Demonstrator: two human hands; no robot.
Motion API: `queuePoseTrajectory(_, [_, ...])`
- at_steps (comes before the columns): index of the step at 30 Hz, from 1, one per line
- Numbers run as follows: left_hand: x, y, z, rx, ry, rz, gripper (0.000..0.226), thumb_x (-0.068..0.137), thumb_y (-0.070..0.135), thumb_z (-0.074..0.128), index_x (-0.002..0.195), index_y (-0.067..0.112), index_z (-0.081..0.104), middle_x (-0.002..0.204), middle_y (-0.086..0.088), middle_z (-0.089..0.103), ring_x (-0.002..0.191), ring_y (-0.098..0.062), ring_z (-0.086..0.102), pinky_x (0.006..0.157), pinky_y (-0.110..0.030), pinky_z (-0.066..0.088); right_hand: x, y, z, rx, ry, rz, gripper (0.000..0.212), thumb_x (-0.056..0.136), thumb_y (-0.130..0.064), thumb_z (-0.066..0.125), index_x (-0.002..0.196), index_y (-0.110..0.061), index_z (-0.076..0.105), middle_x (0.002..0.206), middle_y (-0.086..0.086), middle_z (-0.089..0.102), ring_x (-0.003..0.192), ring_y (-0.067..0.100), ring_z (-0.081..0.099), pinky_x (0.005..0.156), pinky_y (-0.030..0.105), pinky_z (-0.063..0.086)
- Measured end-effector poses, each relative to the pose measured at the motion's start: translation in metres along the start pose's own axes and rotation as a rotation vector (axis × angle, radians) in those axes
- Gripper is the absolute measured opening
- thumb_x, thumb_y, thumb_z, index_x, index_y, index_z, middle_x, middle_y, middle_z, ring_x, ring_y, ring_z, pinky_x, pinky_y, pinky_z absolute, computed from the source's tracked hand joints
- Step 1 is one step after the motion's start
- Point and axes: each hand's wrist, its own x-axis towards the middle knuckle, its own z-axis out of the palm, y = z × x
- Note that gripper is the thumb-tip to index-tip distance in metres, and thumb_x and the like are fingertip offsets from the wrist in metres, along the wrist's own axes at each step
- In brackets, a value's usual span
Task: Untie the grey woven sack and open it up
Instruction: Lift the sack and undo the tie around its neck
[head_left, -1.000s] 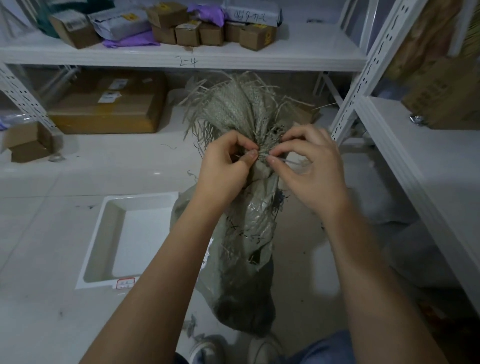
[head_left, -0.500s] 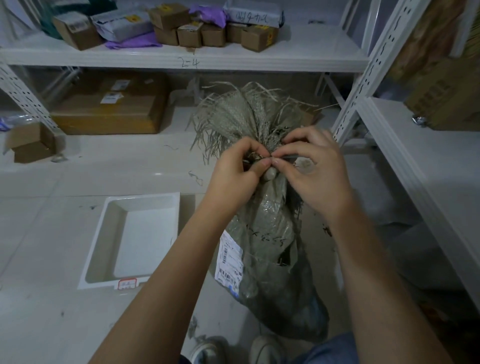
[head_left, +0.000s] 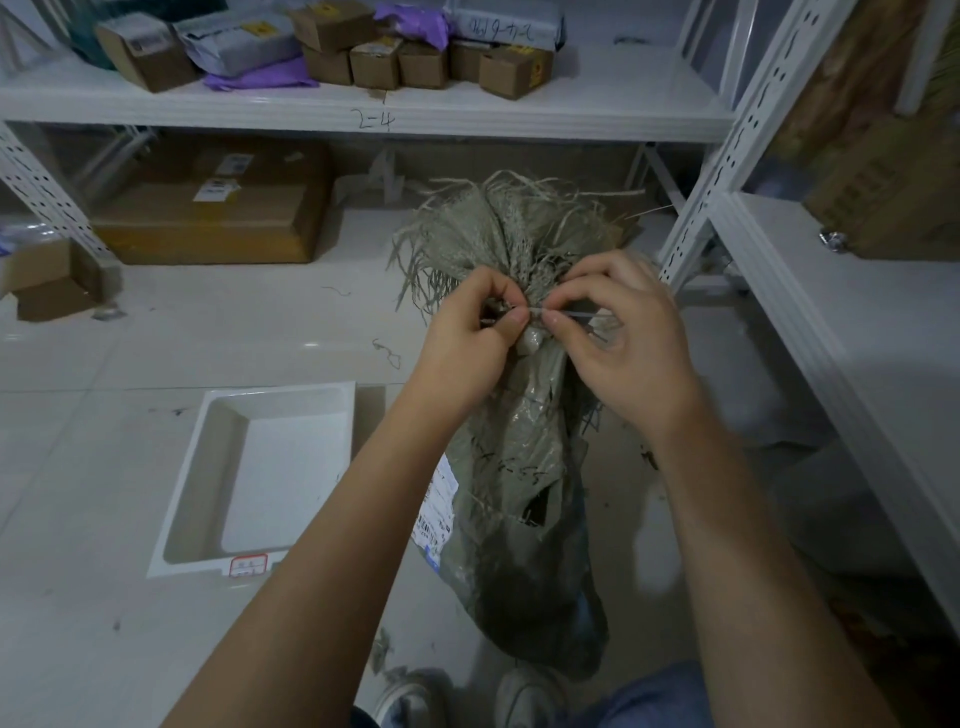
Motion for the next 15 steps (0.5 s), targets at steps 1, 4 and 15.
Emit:
queuePoseTrajectory(1, [-0.0003, 0.0003, 0.0000, -0.001, -0.004, 0.001, 0.011, 0.091, 0.004, 0.052, 0.085, 0.013, 0.051, 0.066, 0.000, 0.050, 0.056, -0.008, 0.042, 0.047, -0.013, 0.032, 0.0000, 0.0005, -0.0002, 0.000, -0.001, 0.004, 0.009, 0.078, -0.021, 0.068, 0.084, -0.015, 0.072, 0.094, -0.001, 0.061, 0.096, 0.022, 0.057, 0.086, 0.045, 0.045])
queuePoseTrajectory(4, [-0.0016, 0.0026, -0.0013, -0.007, -0.042, 0.044, 0.006, 0.090, 0.006, 0.054, 0.088, 0.012, 0.054, 0.072, -0.002, 0.054, 0.064, -0.011, 0.048, 0.057, -0.019, 0.039, -0.0002, 0.0017, -0.0016, 0.016, 0.000, 0.009, 0.017, 0.078, -0.027, 0.066, 0.089, -0.016, 0.073, 0.094, -0.008, 0.056, 0.097, 0.022, 0.057, 0.086, 0.045, 0.046])
queuePoseTrajectory(15, [-0.0001, -0.0008, -0.0011, 0.089, -0.006, 0.085, 0.026, 0.086, 0.008, 0.061, 0.071, 0.026, 0.050, 0.063, 0.006, 0.048, 0.055, -0.008, 0.042, 0.052, -0.021, 0.034, 0.0009, 0.0012, 0.0033, -0.017, 0.016, 0.010, 0.012, 0.072, -0.021, 0.074, 0.083, -0.016, 0.076, 0.092, 0.001, 0.066, 0.093, 0.023, 0.058, 0.084, 0.043, 0.044])
